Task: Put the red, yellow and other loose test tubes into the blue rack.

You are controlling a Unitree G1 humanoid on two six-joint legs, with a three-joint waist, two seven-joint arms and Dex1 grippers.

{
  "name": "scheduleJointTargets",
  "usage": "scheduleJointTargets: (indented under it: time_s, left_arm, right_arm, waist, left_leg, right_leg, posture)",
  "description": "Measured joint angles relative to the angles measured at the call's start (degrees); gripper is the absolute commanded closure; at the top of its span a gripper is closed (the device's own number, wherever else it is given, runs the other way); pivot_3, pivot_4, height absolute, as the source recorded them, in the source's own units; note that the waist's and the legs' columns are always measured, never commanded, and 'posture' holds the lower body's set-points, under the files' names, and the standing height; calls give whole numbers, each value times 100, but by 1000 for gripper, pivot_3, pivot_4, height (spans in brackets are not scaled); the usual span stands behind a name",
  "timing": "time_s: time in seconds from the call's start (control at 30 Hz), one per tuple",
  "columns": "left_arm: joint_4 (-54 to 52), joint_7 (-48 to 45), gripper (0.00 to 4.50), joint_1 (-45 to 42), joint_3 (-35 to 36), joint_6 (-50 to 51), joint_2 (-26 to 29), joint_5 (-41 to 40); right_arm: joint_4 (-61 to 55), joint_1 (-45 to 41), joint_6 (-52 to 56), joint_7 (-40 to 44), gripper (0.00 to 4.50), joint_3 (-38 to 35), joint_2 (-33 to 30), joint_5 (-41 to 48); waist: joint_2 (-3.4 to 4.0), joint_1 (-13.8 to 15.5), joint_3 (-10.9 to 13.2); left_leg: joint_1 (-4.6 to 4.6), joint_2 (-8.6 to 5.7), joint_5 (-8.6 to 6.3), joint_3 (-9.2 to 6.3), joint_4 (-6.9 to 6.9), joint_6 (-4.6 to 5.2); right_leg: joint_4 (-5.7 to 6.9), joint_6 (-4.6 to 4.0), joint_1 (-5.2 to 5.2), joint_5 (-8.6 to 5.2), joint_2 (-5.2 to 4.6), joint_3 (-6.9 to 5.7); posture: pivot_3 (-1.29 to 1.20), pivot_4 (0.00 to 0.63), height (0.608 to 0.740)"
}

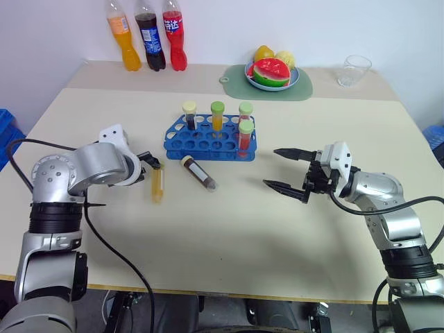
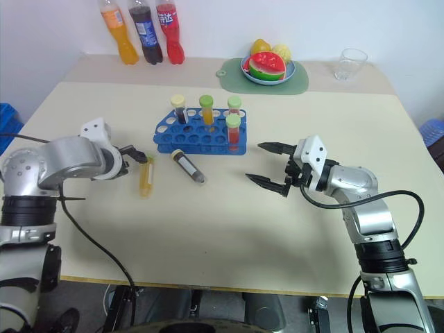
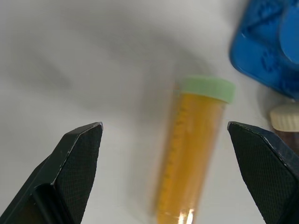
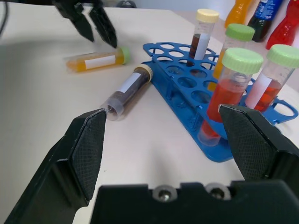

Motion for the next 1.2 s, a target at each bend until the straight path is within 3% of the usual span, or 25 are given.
scheduleJointTargets:
  time_s: [0.2, 0.5, 0.6, 0.73, 0.87, 1.03, 1.13, 1.2]
  left_arm:
    - [737, -8, 103, -434, -346, 244, -92, -6]
    - [1601, -124, 103, -847, -791, 720, -38, 120]
    - [1812, -126, 929, -983, -796, 846, -94, 284]
    - [1887, -115, 2746, -1035, -790, 984, -136, 529]
    - [1737, -127, 2746, -930, -724, 1015, -116, 545]
    - [807, -290, 2746, -269, -662, 952, 285, 115]
    - [0, -1132, 2746, 172, -506, 986, 719, 245]
    - [-996, -2424, 2746, 307, -385, 869, 1130, 1131]
  right_arm:
    - [-667, 235, 266, 435, 257, -25, -198, 492]
    - [-843, -55, 96, 702, 257, 204, -166, 375]
    - [-762, -115, 34, 688, 257, 270, -125, 300]
    - [-747, -114, -21, 678, 257, 270, -125, 254]
    - [-737, -119, -60, 676, 257, 273, -124, 246]
    - [-534, -182, -85, 677, 257, 304, -84, 192]
    - [-348, -276, -137, 689, 257, 323, -3, 147]
    - [-234, -357, -162, 711, 257, 359, 43, 142]
  waist:
    - [0, -37, 0]
    - [-1, -23, 0]
    - [0, -17, 0]
    - [1, 0, -1]
    - [1, -5, -1]
    - [1, -53, 0]
    - [-5, -43, 4]
    - [-5, -30, 6]
  left_leg:
    - [3, 1, -1, 2, 0, 2]
    - [2, 0, 2, 0, 0, -4]
    - [2, 0, 3, 1, 0, -6]
    - [2, -1, 5, 0, 0, -10]
    - [3, -2, 6, 0, 0, -12]
    - [0, 3, 11, 1, -5, -20]
    - [-7, 4, 14, 2, -5, -27]
    - [-12, 1, 16, 19, -5, -29]
  right_leg:
    - [1, 0, 0, 0, 3, 0]
    - [1, 0, 0, 0, 2, -1]
    - [1, 1, 0, 0, 1, -1]
    - [1, 1, 2, 0, 0, -2]
    - [0, 1, 3, 0, -4, -2]
    - [1, 1, -6, 0, -3, 1]
    - [2, -1, -11, 0, 3, 0]
    - [-2, -3, -9, -1, 7, -3]
  posture:
    - [0, 150, 740]
    - [0, 150, 740]
    - [0, 150, 740]
    - [0, 150, 740]
    - [0, 150, 740]
    - [0, 150, 740]
    - [0, 150, 740]
    - [0, 150, 740]
